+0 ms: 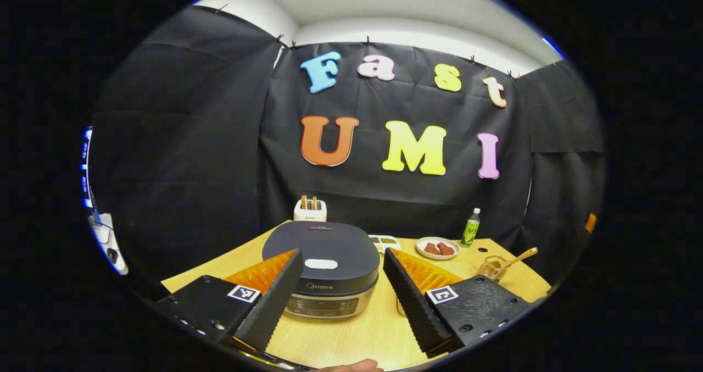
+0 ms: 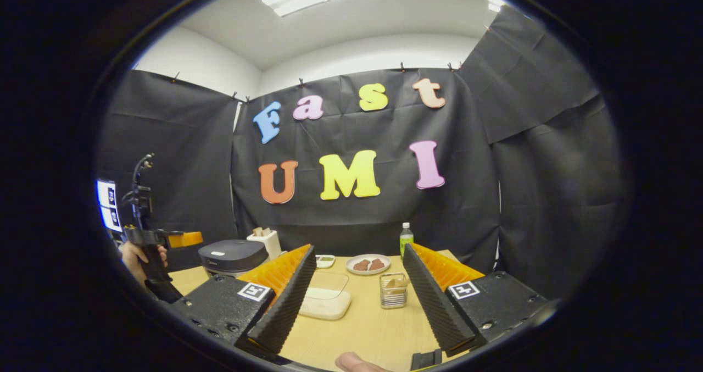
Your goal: Close the left gripper, press the button to open the rice cooker; take a wooden spoon from the chopstick holder with the right hand, scoop a spoonful of rice and pour it into the rice cooker, then put the wooden spoon back into the chopstick holder.
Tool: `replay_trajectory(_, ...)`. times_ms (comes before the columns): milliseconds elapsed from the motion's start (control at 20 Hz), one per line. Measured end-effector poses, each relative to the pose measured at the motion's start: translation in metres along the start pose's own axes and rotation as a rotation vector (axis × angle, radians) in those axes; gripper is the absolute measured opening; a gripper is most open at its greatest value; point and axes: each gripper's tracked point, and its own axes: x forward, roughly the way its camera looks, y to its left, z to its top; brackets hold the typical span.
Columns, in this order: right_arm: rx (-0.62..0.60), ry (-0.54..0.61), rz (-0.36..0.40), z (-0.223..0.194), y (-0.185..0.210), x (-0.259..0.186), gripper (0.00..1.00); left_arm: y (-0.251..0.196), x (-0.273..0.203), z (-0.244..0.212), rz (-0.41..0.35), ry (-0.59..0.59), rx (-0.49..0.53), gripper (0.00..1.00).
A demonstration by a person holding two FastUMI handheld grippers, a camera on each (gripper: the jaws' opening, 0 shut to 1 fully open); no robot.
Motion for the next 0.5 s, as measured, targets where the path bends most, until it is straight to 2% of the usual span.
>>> replay_trajectory(300,-0.014,-0.014,-0.008,0.011,-0.001,-0.012,1.0,-0.021,-0.055,0.017,-0.057,-0.052,0.03,0.94)
replay_trajectory(500,-0.026,0.011,-0.075,0.011,-0.012,-0.017,1.0,-0.033,-0.078,0.013,-0.057,-0.037,0.061,0.94)
